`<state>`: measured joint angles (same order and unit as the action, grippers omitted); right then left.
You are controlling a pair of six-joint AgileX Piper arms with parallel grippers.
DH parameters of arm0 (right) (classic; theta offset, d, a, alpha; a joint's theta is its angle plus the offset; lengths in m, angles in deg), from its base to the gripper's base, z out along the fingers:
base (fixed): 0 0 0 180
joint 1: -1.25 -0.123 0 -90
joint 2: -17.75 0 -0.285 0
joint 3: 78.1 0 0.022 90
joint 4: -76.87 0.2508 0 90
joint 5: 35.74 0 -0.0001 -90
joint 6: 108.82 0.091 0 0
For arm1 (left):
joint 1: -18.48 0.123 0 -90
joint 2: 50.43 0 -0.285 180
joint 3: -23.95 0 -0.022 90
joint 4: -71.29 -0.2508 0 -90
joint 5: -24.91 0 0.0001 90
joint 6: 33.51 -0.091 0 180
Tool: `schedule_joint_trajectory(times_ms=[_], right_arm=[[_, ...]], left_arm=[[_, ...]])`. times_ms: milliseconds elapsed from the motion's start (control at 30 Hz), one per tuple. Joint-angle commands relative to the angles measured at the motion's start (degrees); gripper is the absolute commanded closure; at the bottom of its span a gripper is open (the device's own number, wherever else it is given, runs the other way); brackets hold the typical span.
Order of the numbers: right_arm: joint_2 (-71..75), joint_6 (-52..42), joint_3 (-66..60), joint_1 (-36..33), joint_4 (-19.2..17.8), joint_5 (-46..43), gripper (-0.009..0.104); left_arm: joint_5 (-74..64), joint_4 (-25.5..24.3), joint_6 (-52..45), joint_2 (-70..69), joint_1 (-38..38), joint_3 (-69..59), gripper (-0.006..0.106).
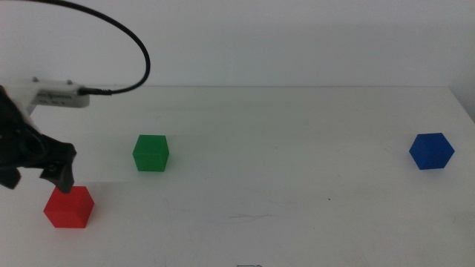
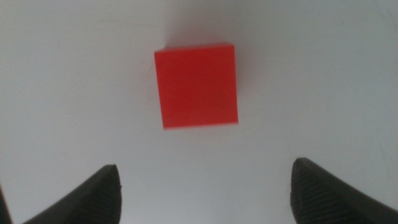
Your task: Stack red cubes first, then green, then blue cubes in a specific spot.
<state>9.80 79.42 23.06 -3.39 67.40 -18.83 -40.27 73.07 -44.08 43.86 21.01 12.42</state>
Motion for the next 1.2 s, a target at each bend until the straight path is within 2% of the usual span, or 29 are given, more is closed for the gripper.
schedule_joint_trajectory(times_ms=[0,967,1167], right_arm=[[-0.63,-0.36,0.98,0.42,-0.72,-4.19,0.026],[-0.63,-0.36,0.98,0.42,-0.72,-4.19,0.026],[-0.63,-0.36,0.98,0.42,-0.72,-4.14,0.026]], left_arm=[[1.95,0.03,-0.3,0.26,-0.05,1.69,0.008],[10.95,0.45,-0.3,16.02,-0.05,1.55,0.008],[11.23,0.45,-0.3,16.52,-0.05,1.55,0.015]])
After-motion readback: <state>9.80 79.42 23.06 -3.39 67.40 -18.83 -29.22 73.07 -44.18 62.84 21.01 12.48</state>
